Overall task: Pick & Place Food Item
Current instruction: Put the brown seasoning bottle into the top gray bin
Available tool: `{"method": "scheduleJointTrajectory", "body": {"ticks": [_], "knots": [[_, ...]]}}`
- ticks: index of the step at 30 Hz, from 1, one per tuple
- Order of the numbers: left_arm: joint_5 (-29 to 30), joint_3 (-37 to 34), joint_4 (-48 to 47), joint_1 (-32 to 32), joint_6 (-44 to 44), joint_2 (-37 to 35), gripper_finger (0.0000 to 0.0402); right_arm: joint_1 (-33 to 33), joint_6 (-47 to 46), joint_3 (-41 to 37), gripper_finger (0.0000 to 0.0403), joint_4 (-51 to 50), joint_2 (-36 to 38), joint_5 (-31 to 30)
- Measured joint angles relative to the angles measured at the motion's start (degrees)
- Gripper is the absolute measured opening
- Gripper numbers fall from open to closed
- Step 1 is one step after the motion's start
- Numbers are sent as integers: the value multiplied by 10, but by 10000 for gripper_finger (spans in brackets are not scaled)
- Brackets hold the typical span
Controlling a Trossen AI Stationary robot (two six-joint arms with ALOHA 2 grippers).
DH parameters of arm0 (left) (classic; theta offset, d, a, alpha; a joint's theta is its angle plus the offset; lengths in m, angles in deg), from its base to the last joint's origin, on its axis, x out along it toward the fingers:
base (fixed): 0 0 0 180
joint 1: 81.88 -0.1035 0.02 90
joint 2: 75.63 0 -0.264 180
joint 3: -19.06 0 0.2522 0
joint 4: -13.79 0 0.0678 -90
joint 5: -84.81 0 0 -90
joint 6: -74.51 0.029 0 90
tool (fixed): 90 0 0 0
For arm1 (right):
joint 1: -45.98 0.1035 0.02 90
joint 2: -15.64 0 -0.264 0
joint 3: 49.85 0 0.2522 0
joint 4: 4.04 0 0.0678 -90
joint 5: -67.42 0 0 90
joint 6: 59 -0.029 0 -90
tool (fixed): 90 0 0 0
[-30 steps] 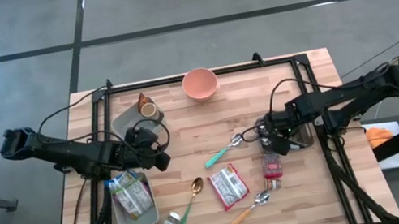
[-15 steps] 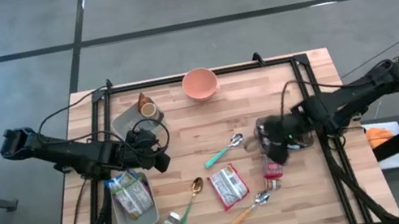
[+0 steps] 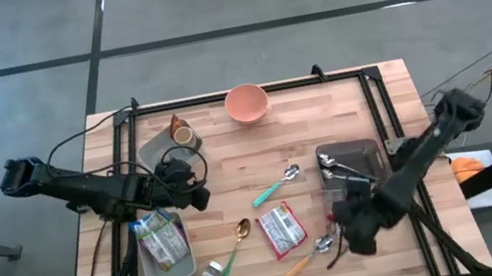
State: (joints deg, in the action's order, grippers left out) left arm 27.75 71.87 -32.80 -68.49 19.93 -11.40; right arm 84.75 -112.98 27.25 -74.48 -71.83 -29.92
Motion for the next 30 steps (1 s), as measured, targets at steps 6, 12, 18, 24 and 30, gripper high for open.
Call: {"method": "scheduleJointTrajectory", "body": {"ticks": [6, 12, 18, 24, 30], "knots": [[0, 0, 0, 0, -33, 0, 213, 30, 24, 55, 273, -1, -114, -33], [-1, 0, 1, 0, -60, 0, 213, 30, 63, 101, 273, -19, -191, -47], [-2, 0, 5, 0, -60, 0, 213, 30, 64, 115, 273, -51, -211, -67], [-2, 0, 5, 0, -60, 0, 213, 30, 68, 113, 273, -49, -210, -62], [-18, 0, 5, 0, -60, 0, 213, 30, 77, 103, 273, -44, -212, -61]]}}
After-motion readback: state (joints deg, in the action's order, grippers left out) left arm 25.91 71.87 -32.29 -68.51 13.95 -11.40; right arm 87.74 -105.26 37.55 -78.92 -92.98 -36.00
